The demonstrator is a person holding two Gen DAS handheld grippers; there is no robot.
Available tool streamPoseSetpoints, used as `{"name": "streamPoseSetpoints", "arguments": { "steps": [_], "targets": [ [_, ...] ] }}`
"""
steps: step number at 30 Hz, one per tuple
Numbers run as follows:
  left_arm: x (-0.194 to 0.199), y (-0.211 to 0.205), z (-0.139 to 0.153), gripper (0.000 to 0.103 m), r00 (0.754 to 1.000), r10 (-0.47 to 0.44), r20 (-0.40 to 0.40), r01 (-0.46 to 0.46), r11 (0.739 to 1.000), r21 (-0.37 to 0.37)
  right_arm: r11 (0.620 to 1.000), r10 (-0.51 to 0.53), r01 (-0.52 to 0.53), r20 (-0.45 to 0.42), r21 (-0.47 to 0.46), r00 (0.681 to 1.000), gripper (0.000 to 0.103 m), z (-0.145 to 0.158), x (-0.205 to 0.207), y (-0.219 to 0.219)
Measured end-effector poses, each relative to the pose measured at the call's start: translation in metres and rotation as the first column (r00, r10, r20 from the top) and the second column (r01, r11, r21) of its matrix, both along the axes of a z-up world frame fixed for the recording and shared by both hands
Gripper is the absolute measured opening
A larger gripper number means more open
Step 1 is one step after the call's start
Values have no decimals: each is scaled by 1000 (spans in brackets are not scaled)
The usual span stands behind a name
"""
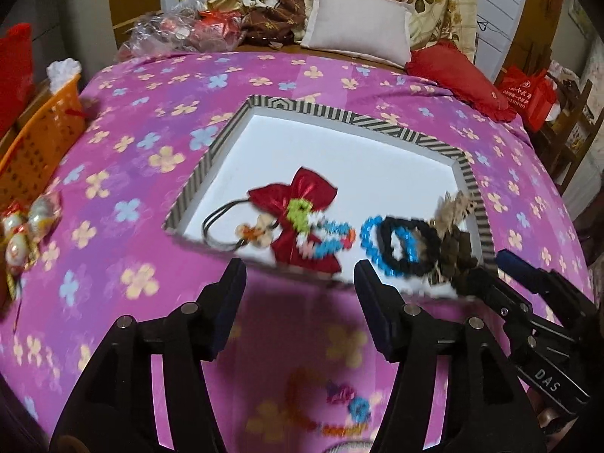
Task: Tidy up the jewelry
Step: 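Carry both held items into the tray and open both tools, then move both open tools back toward the orange beaded bracelet and silver hair tie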
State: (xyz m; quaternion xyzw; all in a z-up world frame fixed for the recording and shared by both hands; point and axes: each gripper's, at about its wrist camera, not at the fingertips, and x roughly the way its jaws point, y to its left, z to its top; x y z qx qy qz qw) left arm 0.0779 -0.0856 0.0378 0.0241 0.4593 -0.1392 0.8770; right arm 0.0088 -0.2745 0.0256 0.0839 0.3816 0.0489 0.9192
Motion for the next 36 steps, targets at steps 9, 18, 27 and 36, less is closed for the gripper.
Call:
{"name": "streamPoseSetpoints", "arguments": {
  "steps": [9,18,27,36],
  "targets": [
    [-55,20,-1,59,998,42,49,-44,998,45,997,-6,8,25,-81,1000,85,6,-50,19],
    [-96,38,-9,59,996,67,60,-71,996,58,996,26,-25,13,-85,1000,86,1,-87,31],
    [-122,53,-21,59,993,102,60,-105,993,56,994,63,-65,-29,-86,998,93,-16,-120,40],
    [-139,64,-41,59,993,121,6,-121,992,44,994,42,-45,-29,-101,999,93,-23,-138,36]
  ]
}}
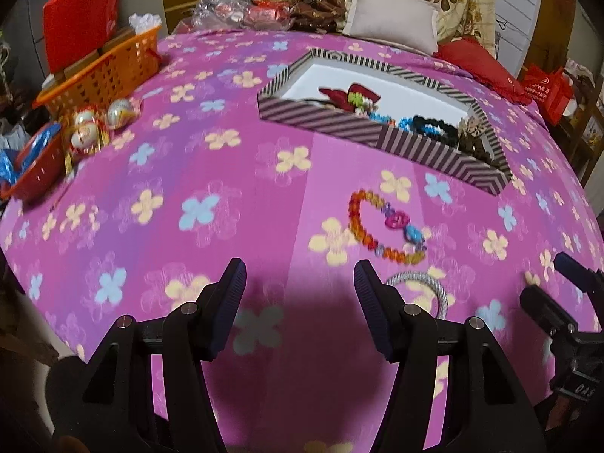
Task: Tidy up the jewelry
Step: 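Move both open tools back toward the orange beaded bracelet and silver hair tie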
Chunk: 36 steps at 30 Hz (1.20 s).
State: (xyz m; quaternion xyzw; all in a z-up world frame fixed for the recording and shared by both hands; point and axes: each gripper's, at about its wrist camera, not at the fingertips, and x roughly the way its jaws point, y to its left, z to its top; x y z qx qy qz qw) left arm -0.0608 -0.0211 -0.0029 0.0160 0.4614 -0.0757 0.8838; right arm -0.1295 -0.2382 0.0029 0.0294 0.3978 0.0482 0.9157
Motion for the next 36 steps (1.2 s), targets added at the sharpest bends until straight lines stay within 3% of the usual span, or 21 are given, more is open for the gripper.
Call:
{"name": "streamPoseSetpoints", "arguments": {
  "steps": [14,36],
  "targets": [
    [4,3,-13,59,999,-2,-52,1,1000,-7,998,51,-52,-24,-39,998,93,-10,3,14],
    [63,-29,-24,59,993,-51,-105,52,999,5,997,72,-74,-66,-31,995,93,-21,14,15]
  ]
}}
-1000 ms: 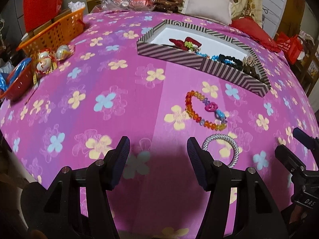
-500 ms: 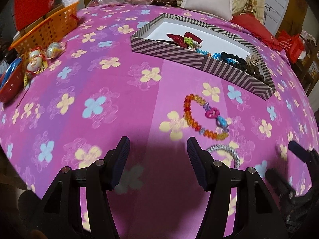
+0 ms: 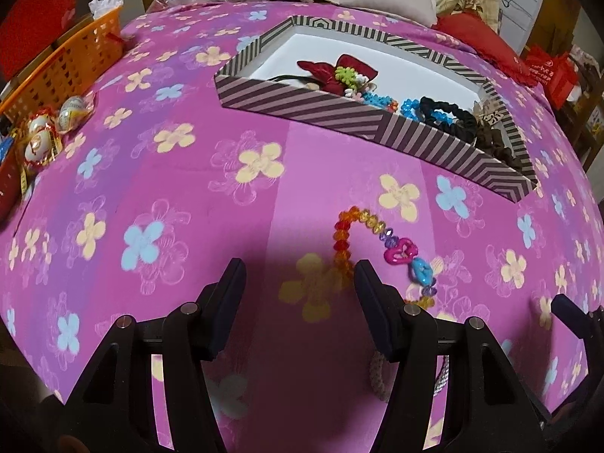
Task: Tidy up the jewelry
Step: 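Move both open tools back toward the orange beaded bracelet and silver hair tie, then grasp the silver braided hair tie with the right tool while the left tool grasps the orange beaded bracelet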
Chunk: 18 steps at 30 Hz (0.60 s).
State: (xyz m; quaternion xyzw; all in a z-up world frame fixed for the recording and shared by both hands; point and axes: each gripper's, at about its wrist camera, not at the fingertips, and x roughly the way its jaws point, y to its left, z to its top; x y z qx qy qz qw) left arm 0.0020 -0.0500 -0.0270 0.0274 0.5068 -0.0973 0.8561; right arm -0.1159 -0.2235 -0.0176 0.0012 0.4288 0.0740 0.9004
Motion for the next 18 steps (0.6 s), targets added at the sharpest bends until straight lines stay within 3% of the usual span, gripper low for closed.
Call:
{"name": "streamPoseSetpoints", "arguments": {
  "steps": [14,18],
  "targets": [
    [6,-9,-1,59,999,-40,0,40,999,25,1000,13,-13,-22,10,1000,93,-7,7,0],
    [2,-9,5,59,999,-53,-5,53,998,-24,1000,2,-1,-33,27,999,93,-9,10,-5]
  ]
}}
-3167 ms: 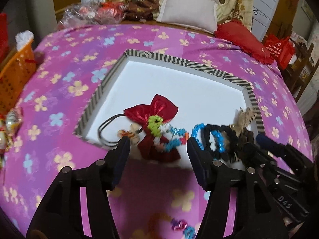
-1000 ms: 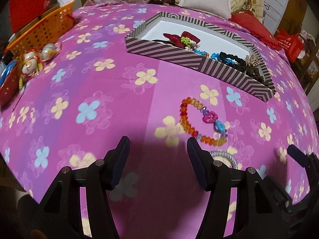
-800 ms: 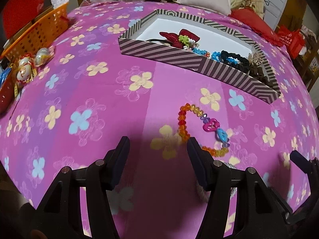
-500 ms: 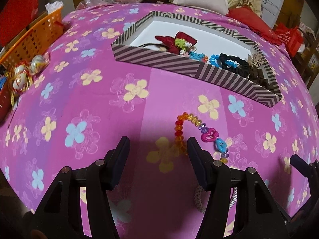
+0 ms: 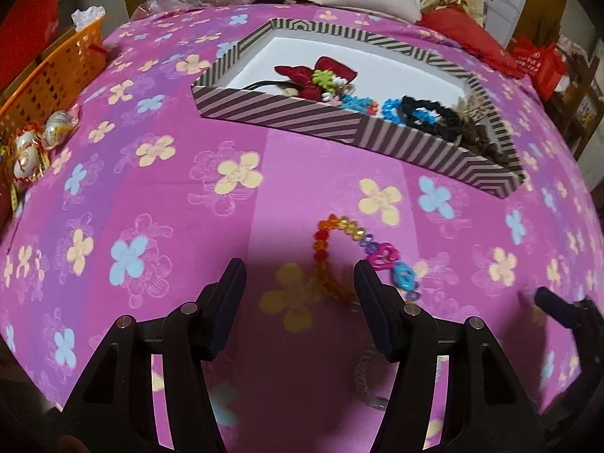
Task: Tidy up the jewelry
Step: 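Grasp the silver braided hair tie with the right tool while the left tool grasps the orange beaded bracelet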
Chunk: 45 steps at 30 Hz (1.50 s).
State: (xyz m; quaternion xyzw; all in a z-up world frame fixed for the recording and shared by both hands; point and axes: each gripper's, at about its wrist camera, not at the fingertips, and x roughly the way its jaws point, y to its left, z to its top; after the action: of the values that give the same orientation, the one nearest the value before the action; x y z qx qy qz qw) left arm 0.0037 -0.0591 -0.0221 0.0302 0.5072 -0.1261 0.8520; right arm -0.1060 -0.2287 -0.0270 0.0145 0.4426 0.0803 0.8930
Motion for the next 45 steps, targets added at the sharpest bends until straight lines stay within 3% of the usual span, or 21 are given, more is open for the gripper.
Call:
{"name": "streamPoseSetpoints", "arguments": {
  "steps": [6,14,16,19,26,34,39,45],
  "targets": [
    [-3,-16,5,59,998,-48,-34,46,998,-50,1000,4,-4,-11,17,1000,93,-2,1,-1],
    [4,-41,-6,59,996,-61,-58,62,998,8,997,56,-56,3,52,998,91,2,-9,5],
    [7,-43,-10,59,996,-55,-66,57,998,27,995,82,-83,22,58,996,74,5,-10,13],
    [12,-42,-11,59,997,-54,-52,56,998,39,995,86,-87,16,51,996,60,3,-6,21],
    [16,-37,-12,59,998,-52,-35,54,996,64,992,117,-116,-12,57,993,50,-8,7,39],
    [19,-35,-12,59,998,-53,-34,55,997,54,987,140,-139,6,-86,990,12,-13,6,50],
    [19,-31,-12,59,998,-53,-38,55,998,44,992,64,-65,-18,-109,998,10,-12,-3,15],
    [14,-23,-8,59,996,-42,-75,42,999,-1,999,-17,18,-53,26,998,10,-10,-5,-26]
  ]
}}
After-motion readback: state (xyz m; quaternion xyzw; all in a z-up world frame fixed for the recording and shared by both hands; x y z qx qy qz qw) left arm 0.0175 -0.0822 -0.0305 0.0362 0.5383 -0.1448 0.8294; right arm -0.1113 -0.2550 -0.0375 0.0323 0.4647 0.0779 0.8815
